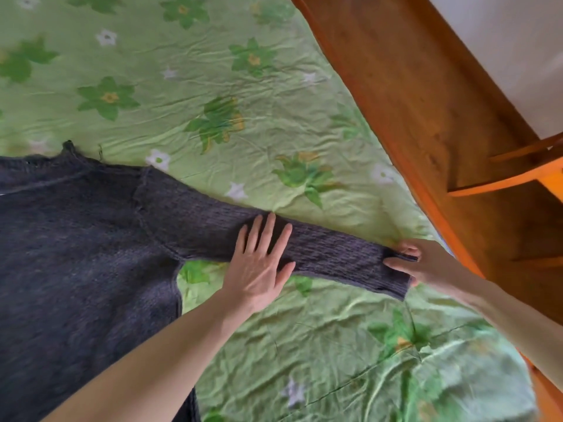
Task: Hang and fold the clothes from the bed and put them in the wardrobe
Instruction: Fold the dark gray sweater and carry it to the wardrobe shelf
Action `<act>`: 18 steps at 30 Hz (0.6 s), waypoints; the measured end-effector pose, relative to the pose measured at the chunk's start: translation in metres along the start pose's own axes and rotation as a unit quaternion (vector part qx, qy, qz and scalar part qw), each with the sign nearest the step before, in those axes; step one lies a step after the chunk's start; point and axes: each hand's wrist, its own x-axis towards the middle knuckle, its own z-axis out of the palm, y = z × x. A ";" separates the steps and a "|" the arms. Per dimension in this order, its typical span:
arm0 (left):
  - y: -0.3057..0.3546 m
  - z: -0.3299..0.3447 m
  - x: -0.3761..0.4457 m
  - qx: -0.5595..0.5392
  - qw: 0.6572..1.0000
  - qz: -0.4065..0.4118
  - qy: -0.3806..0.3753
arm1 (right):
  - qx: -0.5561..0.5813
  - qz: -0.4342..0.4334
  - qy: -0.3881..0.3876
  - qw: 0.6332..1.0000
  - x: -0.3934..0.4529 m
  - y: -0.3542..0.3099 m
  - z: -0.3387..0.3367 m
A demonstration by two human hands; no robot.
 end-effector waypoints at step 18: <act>-0.086 -0.122 -0.075 -0.661 0.715 -0.219 0.059 | 0.246 -0.268 0.056 0.930 -0.047 -0.210 0.169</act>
